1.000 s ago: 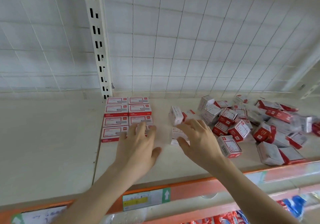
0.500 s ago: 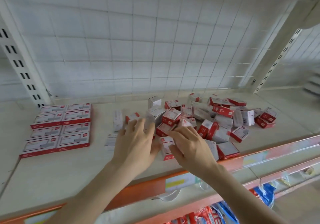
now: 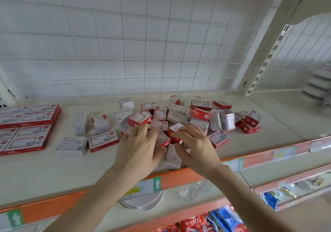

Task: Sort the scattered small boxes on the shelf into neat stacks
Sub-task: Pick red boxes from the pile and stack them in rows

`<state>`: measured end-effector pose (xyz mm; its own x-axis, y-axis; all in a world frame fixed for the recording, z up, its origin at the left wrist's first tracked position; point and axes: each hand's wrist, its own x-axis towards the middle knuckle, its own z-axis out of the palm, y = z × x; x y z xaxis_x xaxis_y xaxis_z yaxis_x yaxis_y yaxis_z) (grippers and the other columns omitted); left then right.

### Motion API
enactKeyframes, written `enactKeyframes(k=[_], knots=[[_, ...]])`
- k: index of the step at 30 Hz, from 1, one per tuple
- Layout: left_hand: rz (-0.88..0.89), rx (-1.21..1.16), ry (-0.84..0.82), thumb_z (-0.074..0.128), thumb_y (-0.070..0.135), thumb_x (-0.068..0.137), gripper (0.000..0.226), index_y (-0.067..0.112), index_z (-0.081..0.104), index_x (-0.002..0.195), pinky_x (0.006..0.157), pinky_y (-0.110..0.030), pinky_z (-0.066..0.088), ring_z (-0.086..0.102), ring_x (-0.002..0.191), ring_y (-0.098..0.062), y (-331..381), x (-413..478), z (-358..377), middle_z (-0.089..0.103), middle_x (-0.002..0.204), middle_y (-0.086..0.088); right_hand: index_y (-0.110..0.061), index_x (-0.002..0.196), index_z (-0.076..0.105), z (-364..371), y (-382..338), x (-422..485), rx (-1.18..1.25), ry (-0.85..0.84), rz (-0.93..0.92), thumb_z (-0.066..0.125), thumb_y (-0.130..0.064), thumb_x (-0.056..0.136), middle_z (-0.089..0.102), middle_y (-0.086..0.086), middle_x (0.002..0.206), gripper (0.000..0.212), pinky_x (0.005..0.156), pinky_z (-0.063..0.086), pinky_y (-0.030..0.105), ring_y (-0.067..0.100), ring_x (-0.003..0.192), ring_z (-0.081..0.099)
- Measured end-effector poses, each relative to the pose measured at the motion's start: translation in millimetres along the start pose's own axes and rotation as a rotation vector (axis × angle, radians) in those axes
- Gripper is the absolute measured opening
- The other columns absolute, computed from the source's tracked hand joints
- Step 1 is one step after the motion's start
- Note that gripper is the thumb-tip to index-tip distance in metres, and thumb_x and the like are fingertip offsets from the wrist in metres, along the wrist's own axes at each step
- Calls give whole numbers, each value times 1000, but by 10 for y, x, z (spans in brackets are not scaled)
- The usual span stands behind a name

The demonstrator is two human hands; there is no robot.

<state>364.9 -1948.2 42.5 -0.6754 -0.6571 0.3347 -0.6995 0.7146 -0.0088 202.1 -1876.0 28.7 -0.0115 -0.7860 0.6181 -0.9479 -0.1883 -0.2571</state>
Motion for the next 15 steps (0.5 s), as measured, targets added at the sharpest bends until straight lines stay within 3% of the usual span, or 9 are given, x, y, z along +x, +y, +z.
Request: enactKeyframes(k=[4, 9, 13, 15], knots=[[8, 1, 17, 79, 41, 57, 48, 11, 70, 93, 57, -37, 54, 67, 79, -28, 209, 126, 59, 67, 93, -9, -7, 92, 69, -132, 268, -65, -42, 9, 49, 57, -15, 74, 66, 7, 89, 23, 65, 55, 33, 28, 84, 62], [24, -47, 36, 76, 41, 65, 45, 9, 69, 96, 59, -40, 53, 66, 83, -31, 460, 321, 123, 66, 96, -11, -8, 91, 69, -266, 576, -189, -47, -12, 103, 46, -23, 78, 65, 6, 87, 31, 65, 53, 29, 27, 81, 61], [-39, -27, -28, 46, 51, 88, 53, 20, 45, 131, 88, -35, 44, 51, 115, -23, 627, 417, 164, 50, 127, -1, -9, 86, 70, -315, 719, -247, 30, -67, 117, 46, -24, 77, 65, 3, 83, 29, 66, 50, 27, 25, 77, 61], [-50, 8, -52, 38, 52, 91, 54, 22, 37, 136, 93, -34, 39, 46, 119, -21, 661, 432, 190, 45, 131, 2, -9, 87, 70, -313, 720, -269, 126, -121, 112, 47, -25, 76, 67, 3, 83, 30, 67, 50, 26, 22, 77, 62]])
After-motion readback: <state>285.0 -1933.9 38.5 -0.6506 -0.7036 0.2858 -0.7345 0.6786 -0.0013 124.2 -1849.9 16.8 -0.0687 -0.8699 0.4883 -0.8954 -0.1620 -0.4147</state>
